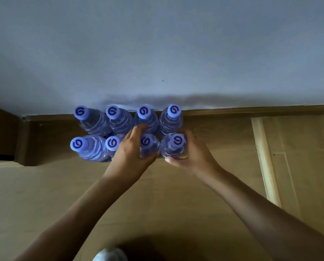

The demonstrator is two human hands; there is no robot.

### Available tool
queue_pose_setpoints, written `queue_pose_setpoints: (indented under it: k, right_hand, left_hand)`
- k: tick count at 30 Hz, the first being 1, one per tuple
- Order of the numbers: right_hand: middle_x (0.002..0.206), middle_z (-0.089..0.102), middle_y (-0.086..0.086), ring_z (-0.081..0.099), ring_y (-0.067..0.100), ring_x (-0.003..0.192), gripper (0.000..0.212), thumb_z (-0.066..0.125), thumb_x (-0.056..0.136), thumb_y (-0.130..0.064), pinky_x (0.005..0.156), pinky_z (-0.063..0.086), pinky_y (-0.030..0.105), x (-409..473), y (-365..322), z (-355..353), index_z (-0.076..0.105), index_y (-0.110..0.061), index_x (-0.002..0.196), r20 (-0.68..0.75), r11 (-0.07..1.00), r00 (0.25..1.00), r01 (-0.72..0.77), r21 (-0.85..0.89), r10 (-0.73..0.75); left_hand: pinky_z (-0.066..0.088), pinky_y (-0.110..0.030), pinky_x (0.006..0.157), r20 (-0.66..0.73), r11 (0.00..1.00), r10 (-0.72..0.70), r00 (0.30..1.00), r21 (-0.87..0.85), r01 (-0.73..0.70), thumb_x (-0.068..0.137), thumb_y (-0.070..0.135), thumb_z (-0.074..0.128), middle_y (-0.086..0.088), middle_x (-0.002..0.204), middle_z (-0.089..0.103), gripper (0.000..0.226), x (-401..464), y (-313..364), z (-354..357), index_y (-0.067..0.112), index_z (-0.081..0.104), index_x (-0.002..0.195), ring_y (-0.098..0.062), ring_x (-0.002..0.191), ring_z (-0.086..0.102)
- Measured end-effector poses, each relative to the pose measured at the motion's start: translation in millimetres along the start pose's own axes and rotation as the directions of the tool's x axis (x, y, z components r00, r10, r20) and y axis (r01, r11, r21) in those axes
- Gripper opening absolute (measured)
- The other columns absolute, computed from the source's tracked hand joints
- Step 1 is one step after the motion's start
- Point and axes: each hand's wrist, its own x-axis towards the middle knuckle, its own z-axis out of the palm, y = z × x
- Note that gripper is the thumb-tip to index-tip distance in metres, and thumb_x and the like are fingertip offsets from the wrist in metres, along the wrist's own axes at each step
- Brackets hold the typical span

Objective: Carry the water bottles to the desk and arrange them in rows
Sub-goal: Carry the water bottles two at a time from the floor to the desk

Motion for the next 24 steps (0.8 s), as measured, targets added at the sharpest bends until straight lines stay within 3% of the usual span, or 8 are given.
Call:
queue_pose_setpoints:
  k: [3, 6, 11, 14, 18, 21, 24]
  right_hand:
    - [0.12, 0.06, 0.001, 0.058, 0.019, 0.113, 0.064, 0.087, 0.07, -0.023, 0.091, 0.05, 0.036, 7, 8, 5, 0.052, -0.019, 0.122, -0.031, 0.999, 0.999, 0.011, 0.038, -0.01]
    - [0.123, 0.061, 0.002, 0.06, 0.019, 0.112, 0.07, 0.09, 0.068, -0.024, 0.093, 0.051, 0.037, 9, 12, 10, 0.049, -0.02, 0.125, -0.026, 0.999, 1.0, 0.007, 0.043, -0.006]
    - [0.116, 0.066, -0.002, 0.064, 0.016, 0.107, 0.066, 0.09, 0.066, -0.017, 0.087, 0.051, 0.03, 4, 15, 12, 0.053, -0.026, 0.12, -0.106, 0.996, 0.994, 0.036, 0.079, -0.028]
    - [0.113, 0.069, -0.01, 0.066, 0.009, 0.104, 0.068, 0.092, 0.065, -0.018, 0.089, 0.054, 0.034, -1, 17, 9, 0.057, -0.022, 0.123, -0.112, 0.995, 0.994, 0.008, 0.096, 0.003]
    - [0.111, 0.07, -0.012, 0.066, 0.005, 0.103, 0.072, 0.093, 0.063, -0.021, 0.089, 0.055, 0.034, -9, 18, 7, 0.056, -0.021, 0.126, -0.134, 0.994, 0.991, 0.01, 0.113, 0.005]
    - [0.098, 0.068, -0.019, 0.066, 0.005, 0.094, 0.065, 0.095, 0.06, -0.023, 0.083, 0.055, 0.038, -16, 22, 5, 0.056, -0.029, 0.112, -0.153, 0.992, 0.988, -0.007, 0.129, 0.027]
    - [0.09, 0.065, -0.033, 0.063, -0.007, 0.085, 0.061, 0.095, 0.057, -0.023, 0.076, 0.053, 0.025, -25, 23, 0, 0.052, -0.039, 0.099, -0.13, 0.992, 0.991, -0.019, 0.123, 0.035]
  left_hand:
    - [0.04, 0.002, 0.072, -0.064, 0.982, -0.092, 0.994, -0.17, 0.08, 0.071, 0.014, 0.084, 0.013, 0.107, 0.06, 0.055, 0, -6, 11, 0.02, 0.054, 0.117, 0.004, 0.087, 0.057]
    - [0.046, -0.004, 0.073, -0.099, 0.957, -0.101, 0.99, -0.282, 0.069, 0.068, 0.011, 0.086, 0.014, 0.101, 0.063, 0.052, -2, -9, 20, 0.026, 0.057, 0.108, 0.008, 0.093, 0.06]
    - [0.039, -0.003, 0.084, -0.123, 0.983, 0.093, 0.988, -0.148, -0.111, 0.067, 0.009, 0.086, 0.008, 0.105, 0.059, 0.045, -4, -15, 22, 0.013, 0.066, 0.108, 0.004, 0.093, 0.052]
    - [0.042, -0.016, 0.09, -0.068, 0.982, 0.175, 0.982, -0.065, -0.179, 0.072, 0.016, 0.084, 0.005, 0.11, 0.057, 0.042, -6, -20, 25, 0.012, 0.065, 0.109, -0.006, 0.101, 0.052]
    - [0.048, -0.031, 0.09, 0.023, 0.971, 0.202, 0.979, -0.131, -0.198, 0.08, 0.013, 0.077, 0.004, 0.115, 0.059, 0.041, -10, -20, 32, 0.013, 0.058, 0.116, -0.015, 0.107, 0.055]
    - [0.043, -0.025, 0.091, 0.041, 0.972, 0.217, 0.975, -0.098, -0.212, 0.081, 0.015, 0.077, 0.004, 0.117, 0.059, 0.041, -14, -22, 38, 0.012, 0.057, 0.117, -0.016, 0.108, 0.052]
    - [0.044, -0.025, 0.087, 0.021, 0.977, 0.149, 0.989, -0.157, -0.144, 0.08, 0.016, 0.078, 0.008, 0.107, 0.061, 0.037, -19, -20, 35, 0.015, 0.059, 0.112, -0.018, 0.103, 0.055]
